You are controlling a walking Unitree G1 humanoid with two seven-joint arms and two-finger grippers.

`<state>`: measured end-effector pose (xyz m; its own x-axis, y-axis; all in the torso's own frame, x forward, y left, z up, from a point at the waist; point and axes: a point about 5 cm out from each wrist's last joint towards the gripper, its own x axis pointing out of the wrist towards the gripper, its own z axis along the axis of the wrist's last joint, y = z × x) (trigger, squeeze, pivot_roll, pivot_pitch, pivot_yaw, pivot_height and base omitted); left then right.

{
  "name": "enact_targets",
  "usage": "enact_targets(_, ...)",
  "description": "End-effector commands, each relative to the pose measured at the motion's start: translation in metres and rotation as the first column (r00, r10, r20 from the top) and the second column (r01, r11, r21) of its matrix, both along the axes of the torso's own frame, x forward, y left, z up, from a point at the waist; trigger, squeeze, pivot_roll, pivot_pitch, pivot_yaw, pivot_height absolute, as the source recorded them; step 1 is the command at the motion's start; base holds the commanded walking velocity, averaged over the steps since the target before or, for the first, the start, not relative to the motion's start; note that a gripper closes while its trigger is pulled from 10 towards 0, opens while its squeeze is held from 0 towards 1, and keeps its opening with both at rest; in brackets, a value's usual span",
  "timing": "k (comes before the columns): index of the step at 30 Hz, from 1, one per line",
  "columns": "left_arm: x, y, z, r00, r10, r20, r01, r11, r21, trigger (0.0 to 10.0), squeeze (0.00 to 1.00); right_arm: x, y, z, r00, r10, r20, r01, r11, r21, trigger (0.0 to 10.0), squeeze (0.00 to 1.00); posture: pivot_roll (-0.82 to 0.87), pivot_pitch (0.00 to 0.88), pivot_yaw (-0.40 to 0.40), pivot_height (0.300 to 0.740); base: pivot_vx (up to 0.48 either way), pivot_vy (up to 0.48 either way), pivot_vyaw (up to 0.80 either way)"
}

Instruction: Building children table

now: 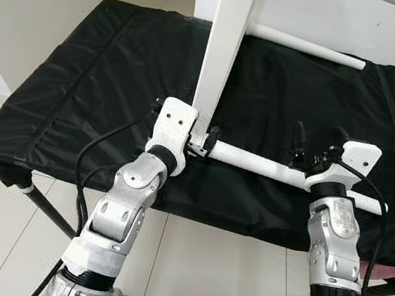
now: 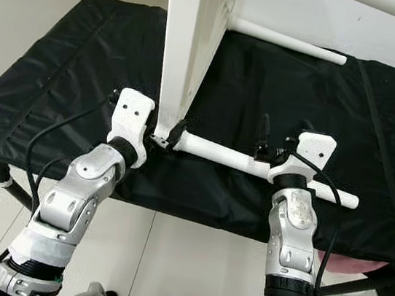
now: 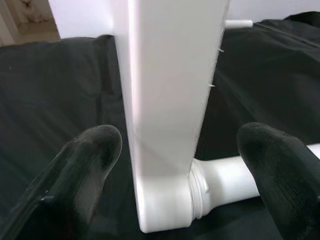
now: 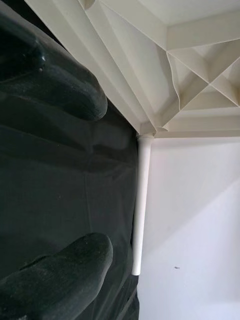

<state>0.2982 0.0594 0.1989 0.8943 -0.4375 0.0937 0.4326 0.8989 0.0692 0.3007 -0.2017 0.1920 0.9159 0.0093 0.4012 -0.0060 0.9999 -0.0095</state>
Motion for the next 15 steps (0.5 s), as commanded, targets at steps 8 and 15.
enact_targets(8, 0.0004, -0.0037, -0.0027, 0.999, 0.052, -0.011, -0.051, 0.999, 0.017, 10.0, 0.0, 0.0005, -0.0006, 0.0026, 1.0, 0.005, 0.001, -0.005, 1.0, -0.012, 10.0, 0.0, -0.12, 0.1, 0.016, 0.74, 0.0, 0.0, 0.0)
enact_targets(15, 0.0049, -0.009, 0.0, 0.997, 0.072, -0.004, -0.072, 0.997, 0.018, 10.0, 0.0, 0.0023, -0.0001, 0.0046, 1.0, 0.008, 0.004, -0.008, 1.0, -0.012, 10.0, 0.0, -0.12, 0.102, 0.012, 0.74, 0.0, 0.0, 0.0)
